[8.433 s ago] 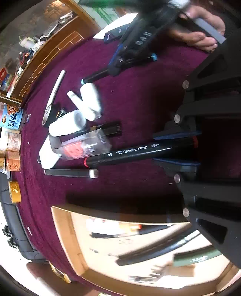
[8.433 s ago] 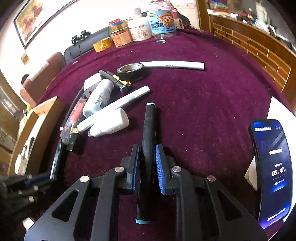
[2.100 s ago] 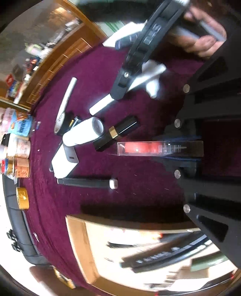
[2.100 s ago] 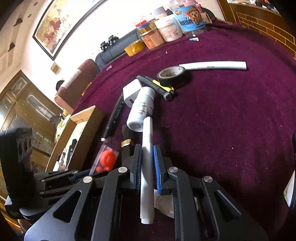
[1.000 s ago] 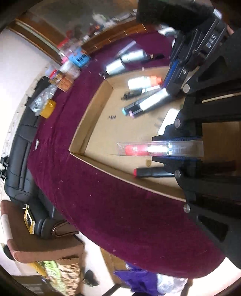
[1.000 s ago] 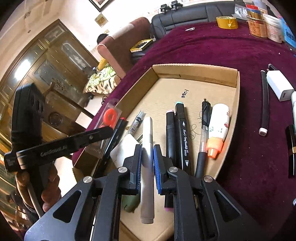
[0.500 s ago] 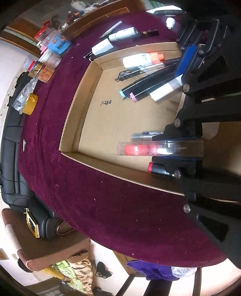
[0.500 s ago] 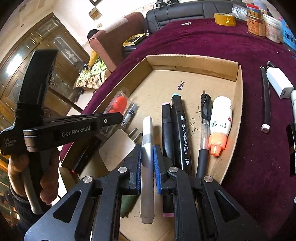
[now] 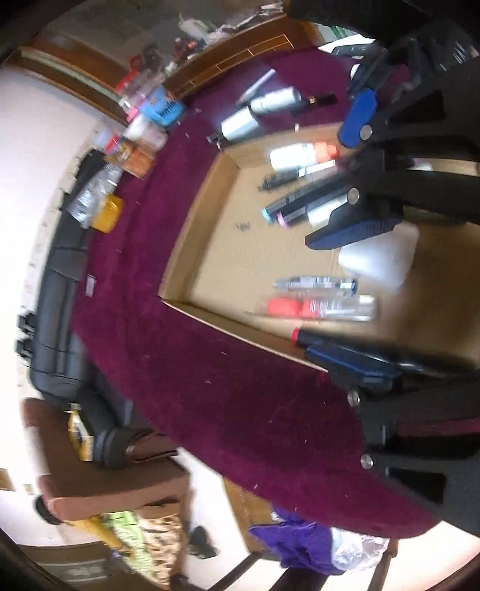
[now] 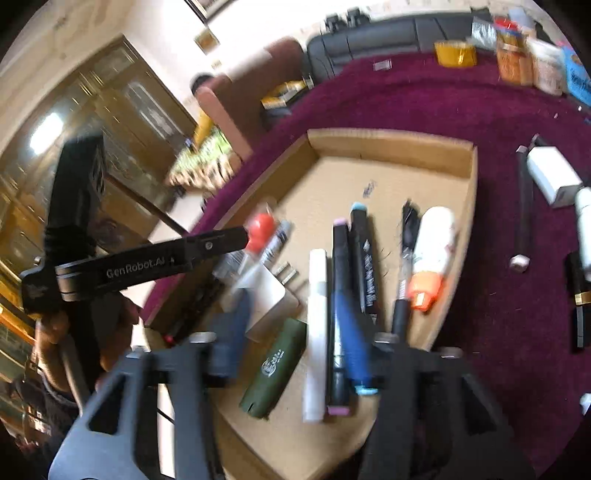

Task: Organize rigid objects
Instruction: 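Carry the white marker and clear tube into the box and open both grippers, then grasp the small white dropper bottle with the right gripper while the left grasps the black gold-banded tube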

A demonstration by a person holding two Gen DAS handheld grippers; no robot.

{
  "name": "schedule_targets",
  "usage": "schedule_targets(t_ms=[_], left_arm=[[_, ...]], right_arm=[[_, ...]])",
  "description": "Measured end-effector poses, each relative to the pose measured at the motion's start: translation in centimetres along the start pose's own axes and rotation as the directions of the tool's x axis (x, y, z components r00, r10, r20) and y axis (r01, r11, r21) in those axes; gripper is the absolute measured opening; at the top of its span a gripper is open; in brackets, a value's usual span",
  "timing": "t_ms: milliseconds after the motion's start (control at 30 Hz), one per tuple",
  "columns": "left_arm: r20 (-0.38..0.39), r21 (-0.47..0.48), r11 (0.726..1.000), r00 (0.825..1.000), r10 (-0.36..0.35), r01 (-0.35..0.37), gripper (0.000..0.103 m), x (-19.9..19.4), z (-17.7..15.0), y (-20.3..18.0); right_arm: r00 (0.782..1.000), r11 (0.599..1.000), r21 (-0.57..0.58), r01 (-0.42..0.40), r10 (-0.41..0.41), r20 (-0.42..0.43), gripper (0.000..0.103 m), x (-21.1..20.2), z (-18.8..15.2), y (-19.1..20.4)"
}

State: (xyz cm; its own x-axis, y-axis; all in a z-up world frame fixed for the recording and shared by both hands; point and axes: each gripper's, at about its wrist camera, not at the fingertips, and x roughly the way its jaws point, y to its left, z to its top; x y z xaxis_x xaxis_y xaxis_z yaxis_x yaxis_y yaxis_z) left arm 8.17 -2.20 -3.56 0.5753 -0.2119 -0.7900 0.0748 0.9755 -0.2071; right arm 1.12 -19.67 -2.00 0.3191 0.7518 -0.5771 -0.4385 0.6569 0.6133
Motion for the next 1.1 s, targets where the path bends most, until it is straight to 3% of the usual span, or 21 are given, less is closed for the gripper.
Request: schedule_targets(t_ms=[67, 167, 300, 433, 633, 800, 867, 933, 1100], left_arm=[[0.052, 0.024, 1.000, 0.999, -0.005, 0.004, 0.054, -1.7, -0.6, -1.5], [0.100, 0.072, 0.994, 0.990, -0.095, 0.088, 0.057, -3.5, -1.6, -4.8], [0.069, 0.173, 0.965, 0.975, -0.211, 0.196, 0.060, -3.3, -2.5, -10.6], [0.011, 0.241, 0.947, 0.975, -0.223, 0.213, 0.060, -1.5, -3.3, -15.0], [-0.076, 0.250, 0.932, 0.965, -0.250, 0.261, 0.060, 0.5, -4.6, -18.0], [-0.109, 0.266, 0.927, 0.963, -0.244, 0.265, 0.060, 0.9, -5.2, -19.2], [-0.119, 0.272, 0.926, 0.964, -0.239, 0.263, 0.060, 1.0, -5.4, -19.3], [-0.125, 0.272, 0.926, 0.964, -0.235, 0.262, 0.060, 1.2, -5.5, -19.4], [-0.138, 0.259, 0.928, 0.961, -0.240, 0.269, 0.060, 1.6, -5.2, -19.4]], right_arm=[[0.997, 0.997, -0.015, -0.081, 0.081, 0.018, 0.056, -2.3, -0.7, -0.4], [0.994, 0.994, -0.053, -0.097, 0.099, 0.043, 0.056, -5.0, -2.3, -1.6], [0.999, 0.999, -0.054, -0.006, 0.008, 0.043, 0.056, -7.9, -4.5, -5.1], [0.996, 0.997, 0.014, 0.075, -0.075, 0.043, 0.056, -10.8, -6.4, -9.7], [0.973, 0.978, 0.053, 0.200, -0.205, 0.106, 0.056, -15.5, -6.6, -13.5], [0.957, 0.957, 0.064, 0.282, -0.285, 0.044, 0.056, -14.8, -6.4, -16.6], [0.963, 0.960, 0.083, 0.268, -0.269, 0.006, 0.056, -13.9, -6.5, -17.4], [0.971, 0.968, 0.076, 0.239, -0.238, -0.013, 0.056, -13.2, -7.1, -17.1], [0.955, 0.954, 0.053, 0.296, -0.296, -0.013, 0.055, -12.1, -8.2, -15.2]])
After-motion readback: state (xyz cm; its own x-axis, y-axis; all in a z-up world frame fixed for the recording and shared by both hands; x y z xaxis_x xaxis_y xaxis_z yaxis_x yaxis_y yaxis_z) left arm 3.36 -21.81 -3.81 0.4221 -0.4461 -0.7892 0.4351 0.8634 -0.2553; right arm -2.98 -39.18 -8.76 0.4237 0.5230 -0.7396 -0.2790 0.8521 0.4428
